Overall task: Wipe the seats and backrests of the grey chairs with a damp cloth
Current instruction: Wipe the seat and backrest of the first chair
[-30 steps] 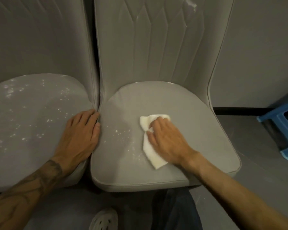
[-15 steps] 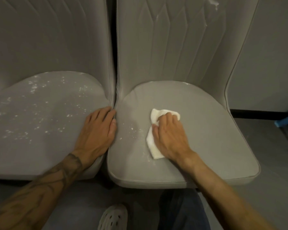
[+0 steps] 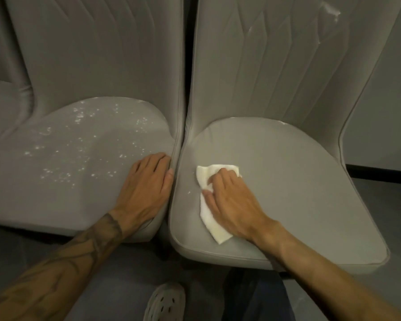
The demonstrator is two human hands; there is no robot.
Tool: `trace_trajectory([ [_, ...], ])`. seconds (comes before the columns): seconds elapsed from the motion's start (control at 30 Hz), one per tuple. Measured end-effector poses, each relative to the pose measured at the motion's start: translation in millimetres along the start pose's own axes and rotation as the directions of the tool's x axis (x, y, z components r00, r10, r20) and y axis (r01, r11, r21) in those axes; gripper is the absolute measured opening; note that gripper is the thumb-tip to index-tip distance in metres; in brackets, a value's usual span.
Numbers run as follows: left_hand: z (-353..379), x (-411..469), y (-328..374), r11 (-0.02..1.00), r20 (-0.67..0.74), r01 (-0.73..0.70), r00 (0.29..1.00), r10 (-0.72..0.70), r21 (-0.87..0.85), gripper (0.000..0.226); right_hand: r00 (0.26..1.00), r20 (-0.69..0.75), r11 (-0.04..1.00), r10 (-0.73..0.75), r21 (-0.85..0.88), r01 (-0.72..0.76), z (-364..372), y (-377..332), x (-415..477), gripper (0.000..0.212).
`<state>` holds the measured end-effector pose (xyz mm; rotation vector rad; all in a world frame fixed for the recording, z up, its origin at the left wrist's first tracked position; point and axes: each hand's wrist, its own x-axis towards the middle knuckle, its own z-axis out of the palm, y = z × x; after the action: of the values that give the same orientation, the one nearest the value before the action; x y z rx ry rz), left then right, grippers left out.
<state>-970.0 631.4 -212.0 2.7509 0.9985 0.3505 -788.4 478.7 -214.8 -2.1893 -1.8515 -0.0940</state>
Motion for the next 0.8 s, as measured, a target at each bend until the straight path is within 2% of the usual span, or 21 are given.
trace_trajectory([
  [0.07, 2, -1, 1, 1.0, -0.005, 0.003, 1.0, -0.003, -0.006, 0.058, 0.999, 0.036, 0.999, -0.041, 0.004, 0.041, -1, 13, 8, 0.033],
  [0.2, 5, -2, 0, 1.0, -0.042, 0.003, 0.999, -0.004, -0.019, 0.053, 0.991, 0.025, 0.986, 0.132, -0.101, -0.129, 3, 28, 71, 0.033],
  [0.27, 7, -2, 1, 1.0, -0.055, 0.002, 0.998, -0.003, -0.019, 0.05, 0.989, -0.006, 0.984, 0.149, -0.102, -0.149, 10, 19, 85, 0.032],
  [0.33, 8, -1, 1, 1.0, -0.058, 0.003, 0.998, -0.004, -0.022, 0.051, 1.0, -0.02, 0.999, 0.017, -0.041, -0.017, 16, 8, 75, 0.033],
  [0.4, 8, -1, 0, 1.0, -0.063, 0.007, 0.998, -0.009, -0.03, 0.053, 0.989, 0.032, 0.988, -0.146, 0.047, 0.144, 16, 9, 54, 0.034],
  [0.47, 7, -1, 0, 1.0, -0.063, 0.006, 0.998, -0.007, -0.019, 0.053, 0.978, 0.08, 0.979, -0.191, 0.082, 0.185, 14, 22, 59, 0.031],
  [0.6, 6, -1, 1, 1.0, -0.045, -0.003, 0.999, 0.003, 0.01, 0.055, 0.998, 0.06, 0.999, 0.035, -0.009, -0.034, 13, 26, 106, 0.03],
  [0.63, 7, -1, 1, 1.0, -0.043, -0.002, 0.999, 0.003, 0.012, 0.055, 0.999, 0.043, 0.999, 0.034, -0.018, -0.033, 14, 19, 106, 0.031],
  [0.8, 10, -1, -3, 0.999, -0.043, -0.026, 0.999, 0.027, 0.036, 0.05, 0.963, 0.046, 0.953, -0.267, 0.157, 0.257, 10, -9, 34, 0.027],
])
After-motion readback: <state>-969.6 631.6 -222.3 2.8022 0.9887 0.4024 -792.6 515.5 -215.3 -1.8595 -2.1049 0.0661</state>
